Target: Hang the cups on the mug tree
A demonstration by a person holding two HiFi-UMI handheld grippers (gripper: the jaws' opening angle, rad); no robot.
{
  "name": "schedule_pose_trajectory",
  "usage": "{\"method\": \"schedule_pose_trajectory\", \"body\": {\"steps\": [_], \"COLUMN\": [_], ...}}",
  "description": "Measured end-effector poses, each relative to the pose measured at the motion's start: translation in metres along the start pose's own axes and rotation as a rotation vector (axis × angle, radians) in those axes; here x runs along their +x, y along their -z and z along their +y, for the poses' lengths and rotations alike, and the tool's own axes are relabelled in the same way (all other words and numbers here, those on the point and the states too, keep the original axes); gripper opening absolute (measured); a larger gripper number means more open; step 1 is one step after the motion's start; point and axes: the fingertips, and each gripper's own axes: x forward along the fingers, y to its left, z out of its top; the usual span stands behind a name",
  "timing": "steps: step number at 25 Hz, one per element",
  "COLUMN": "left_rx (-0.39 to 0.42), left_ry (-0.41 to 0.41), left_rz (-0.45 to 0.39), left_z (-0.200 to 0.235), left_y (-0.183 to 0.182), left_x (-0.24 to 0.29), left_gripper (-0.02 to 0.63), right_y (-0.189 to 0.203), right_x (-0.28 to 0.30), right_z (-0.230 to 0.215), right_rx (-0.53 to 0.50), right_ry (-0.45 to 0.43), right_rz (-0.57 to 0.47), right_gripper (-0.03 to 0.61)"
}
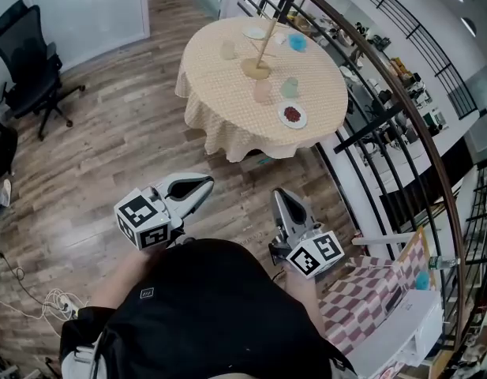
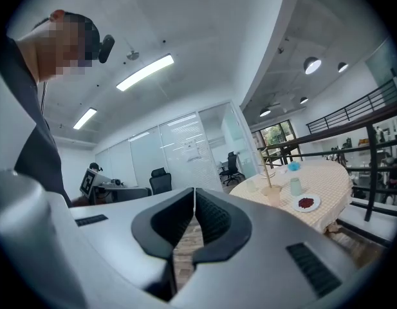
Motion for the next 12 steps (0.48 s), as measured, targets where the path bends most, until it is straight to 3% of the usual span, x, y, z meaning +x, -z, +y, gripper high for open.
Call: {"method": "schedule_pose_trajectory", "body": {"steps": [6, 12], "left_rx": [0.093, 0.071], "left_ry": [-0.010, -0.005], "left_rz": [0.043, 0.034], "left_z": [0.020, 0.040], "left_y": [-0.003, -0.004], "left_x": [-0.026, -0.034], "left_gripper": [0.008, 0.006], "right_y": [-0.003, 0.008], "right_x": [0.029, 0.051], "right_z": [0.017, 0.022], "right_rx": [-0.043, -0.021], "right_ry": [0.014, 0.019], "right_rz": [0.012, 0.038], "right_gripper": [0.017, 0.017]}}
